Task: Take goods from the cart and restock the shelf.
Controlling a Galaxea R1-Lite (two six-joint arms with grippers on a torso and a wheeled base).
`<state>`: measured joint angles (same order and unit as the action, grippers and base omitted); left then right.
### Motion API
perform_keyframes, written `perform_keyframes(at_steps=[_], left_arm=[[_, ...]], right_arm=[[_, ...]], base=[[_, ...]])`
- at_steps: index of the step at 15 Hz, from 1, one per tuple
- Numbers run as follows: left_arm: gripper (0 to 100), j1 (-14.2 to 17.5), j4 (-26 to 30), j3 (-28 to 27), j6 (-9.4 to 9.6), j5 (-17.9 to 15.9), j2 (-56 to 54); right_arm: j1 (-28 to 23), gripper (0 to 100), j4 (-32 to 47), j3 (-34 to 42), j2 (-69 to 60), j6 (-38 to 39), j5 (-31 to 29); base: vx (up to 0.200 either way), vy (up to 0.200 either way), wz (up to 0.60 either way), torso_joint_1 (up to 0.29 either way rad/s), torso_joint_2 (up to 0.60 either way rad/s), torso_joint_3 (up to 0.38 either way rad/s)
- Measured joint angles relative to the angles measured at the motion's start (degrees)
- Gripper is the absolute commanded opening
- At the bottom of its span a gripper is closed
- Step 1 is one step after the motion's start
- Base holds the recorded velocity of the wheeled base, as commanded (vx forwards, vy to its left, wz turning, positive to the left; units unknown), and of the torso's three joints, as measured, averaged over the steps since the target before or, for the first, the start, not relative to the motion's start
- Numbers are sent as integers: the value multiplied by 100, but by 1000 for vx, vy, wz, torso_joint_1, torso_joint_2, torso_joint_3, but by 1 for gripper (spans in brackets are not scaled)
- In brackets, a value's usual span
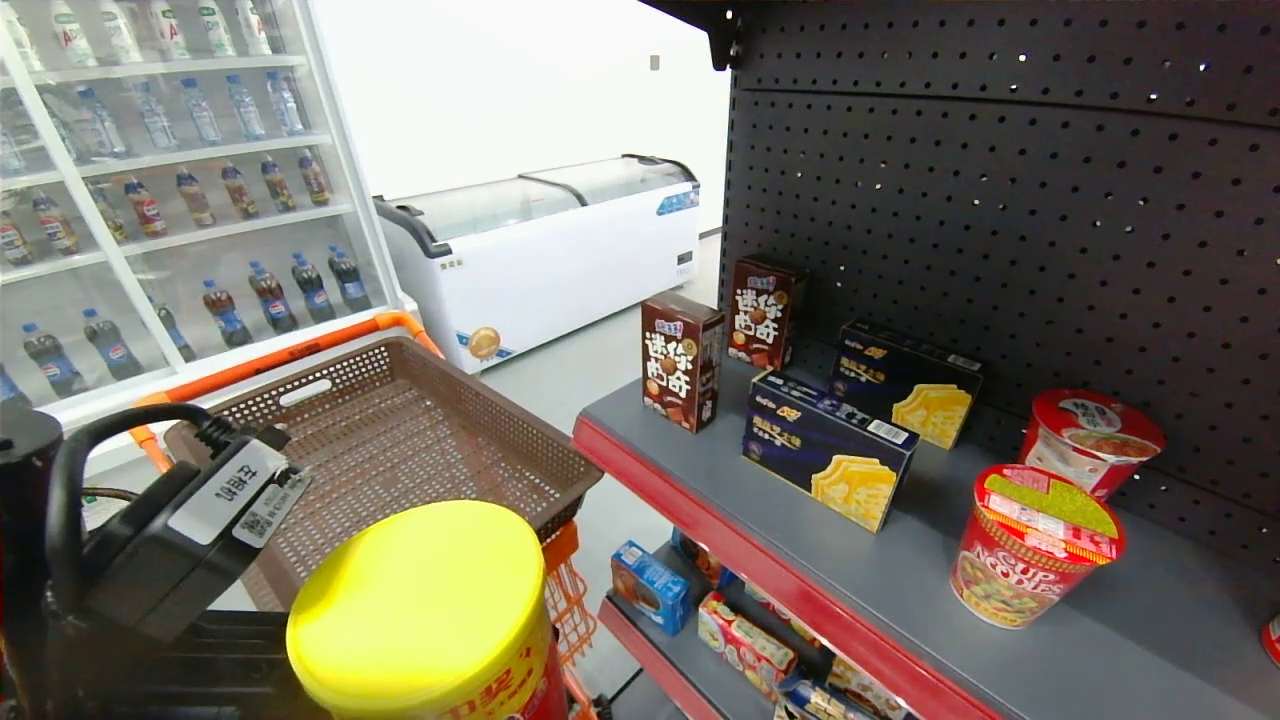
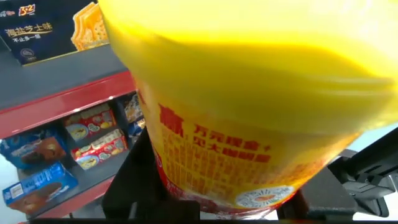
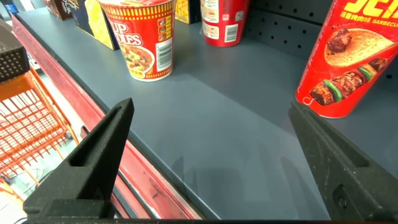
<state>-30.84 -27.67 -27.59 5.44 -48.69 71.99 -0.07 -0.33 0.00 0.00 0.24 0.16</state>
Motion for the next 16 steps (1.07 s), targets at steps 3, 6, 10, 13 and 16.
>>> perform_keyframes(at_steps=[3,6,10,13,16], left_arm=[[0,2,0,5,-7,2,6],[0,13,-7,0,-93,5,10],[0,20,-5,-2,-121,13,15],[0,23,-5,5,-174,16,15],[0,30,-7,-6,-199,27,20]], right_arm=[[0,100,4,0,0,-4,0],[0,100,0,0,0,-6,0],[0,100,1,0,0,-6,-2],[0,100,0,0,0,-6,0],[0,100,0,0,0,-11,0]], base=[[0,0,-600,-2,4,2],[0,0,-600,2,2,-1],[0,0,-600,2,5,6],[0,0,-600,4,2,7],[0,0,-600,4,5,5]])
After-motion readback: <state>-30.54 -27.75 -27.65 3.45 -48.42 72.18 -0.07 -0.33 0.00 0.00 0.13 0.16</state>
